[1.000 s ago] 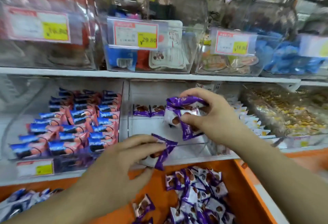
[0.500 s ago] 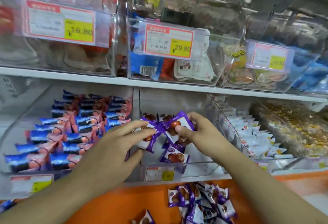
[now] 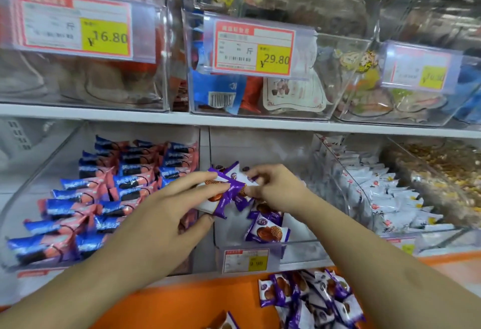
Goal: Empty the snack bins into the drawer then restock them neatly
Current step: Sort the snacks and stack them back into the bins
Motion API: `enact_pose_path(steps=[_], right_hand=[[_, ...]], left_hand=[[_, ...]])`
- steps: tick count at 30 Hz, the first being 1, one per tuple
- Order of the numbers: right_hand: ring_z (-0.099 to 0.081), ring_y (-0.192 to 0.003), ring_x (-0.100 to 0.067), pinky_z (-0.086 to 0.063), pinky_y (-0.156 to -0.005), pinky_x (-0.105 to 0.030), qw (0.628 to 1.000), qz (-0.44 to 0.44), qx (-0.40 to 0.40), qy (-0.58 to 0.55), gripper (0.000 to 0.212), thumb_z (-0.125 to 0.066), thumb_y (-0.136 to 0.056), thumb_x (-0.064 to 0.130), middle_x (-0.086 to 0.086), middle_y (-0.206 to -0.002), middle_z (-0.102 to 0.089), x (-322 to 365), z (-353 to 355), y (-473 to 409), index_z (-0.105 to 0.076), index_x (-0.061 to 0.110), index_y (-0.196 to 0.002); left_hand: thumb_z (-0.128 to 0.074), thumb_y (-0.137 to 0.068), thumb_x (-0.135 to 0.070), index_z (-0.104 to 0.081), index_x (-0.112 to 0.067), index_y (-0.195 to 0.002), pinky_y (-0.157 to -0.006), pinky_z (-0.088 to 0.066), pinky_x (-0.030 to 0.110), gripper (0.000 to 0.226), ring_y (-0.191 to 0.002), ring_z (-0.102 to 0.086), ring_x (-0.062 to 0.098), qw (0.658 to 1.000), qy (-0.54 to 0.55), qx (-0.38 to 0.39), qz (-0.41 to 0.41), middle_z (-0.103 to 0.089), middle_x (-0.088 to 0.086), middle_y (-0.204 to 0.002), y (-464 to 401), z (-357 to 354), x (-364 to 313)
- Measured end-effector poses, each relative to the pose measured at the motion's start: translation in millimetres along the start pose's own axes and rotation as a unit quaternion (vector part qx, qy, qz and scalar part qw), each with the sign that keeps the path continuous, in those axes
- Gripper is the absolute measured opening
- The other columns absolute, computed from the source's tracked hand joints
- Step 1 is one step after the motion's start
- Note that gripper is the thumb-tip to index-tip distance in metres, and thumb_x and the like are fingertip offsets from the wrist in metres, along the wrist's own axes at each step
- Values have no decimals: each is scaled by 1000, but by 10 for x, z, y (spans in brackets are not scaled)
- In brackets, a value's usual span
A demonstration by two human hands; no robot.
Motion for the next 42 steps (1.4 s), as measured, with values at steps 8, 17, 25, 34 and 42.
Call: enact_pose_path(steps=[8,17,25,34,42], right_hand=[[-57,-129,-27,-49,-105,-39,953,84,53,286,53,-73,-96,28,-3,-145,-58,48,-330,-349,-57,30,-147],[-68,-98,-26,-53,-75,-37,939,72,143,-304,32,-63,-99,22,-21,-117,-71,531,-51,435,-68,11,-129],[-73,-107,-37,-59,-97,-54,962,103,120,-222,57,-75,-90,-4,-19,-118,-72,493,39,690,-68,33,-133],[-64,-76,-10,-50,-60,-27,991,19,44,129,51,-93,-74,27,7,-88,-64,6,-276,106,-60,33,-113],[-43,-118,-20,-44,-100,-42,946,93,61,305,67,-88,-70,57,5,-123,-56,55,-366,-83,-62,42,-129]], left_hand=[[-65,-93,-42,-48,-65,-139,-108,-28,16,54,-140,-28,-20,1000,-7,8,3,-29,-48,-150,-24,10,4],[-79,-87,-27,-61,-53,-134,-105,-34,15,56,-135,-37,-19,1000,19,-5,-6,-38,-45,-147,-52,30,-97],[-65,-91,-58,-20,-57,-155,-109,-25,10,78,-142,-13,-23,999,-10,40,8,0,-45,-159,-30,-122,-159],[-23,-99,-75,11,-42,-162,-113,10,15,79,-144,33,-11,980,-190,58,2,28,-31,-163,32,-253,20],[-18,-100,-73,12,-38,-162,-113,17,19,77,-148,32,-5,978,-203,46,-4,24,-23,-167,41,-278,37]])
Point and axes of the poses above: each hand's wrist, its own y-axis away from the middle knuckle, its own z-axis out of the back of the hand, x = y × z, the point moved 9 cm from there along -y, towards the middle knuckle
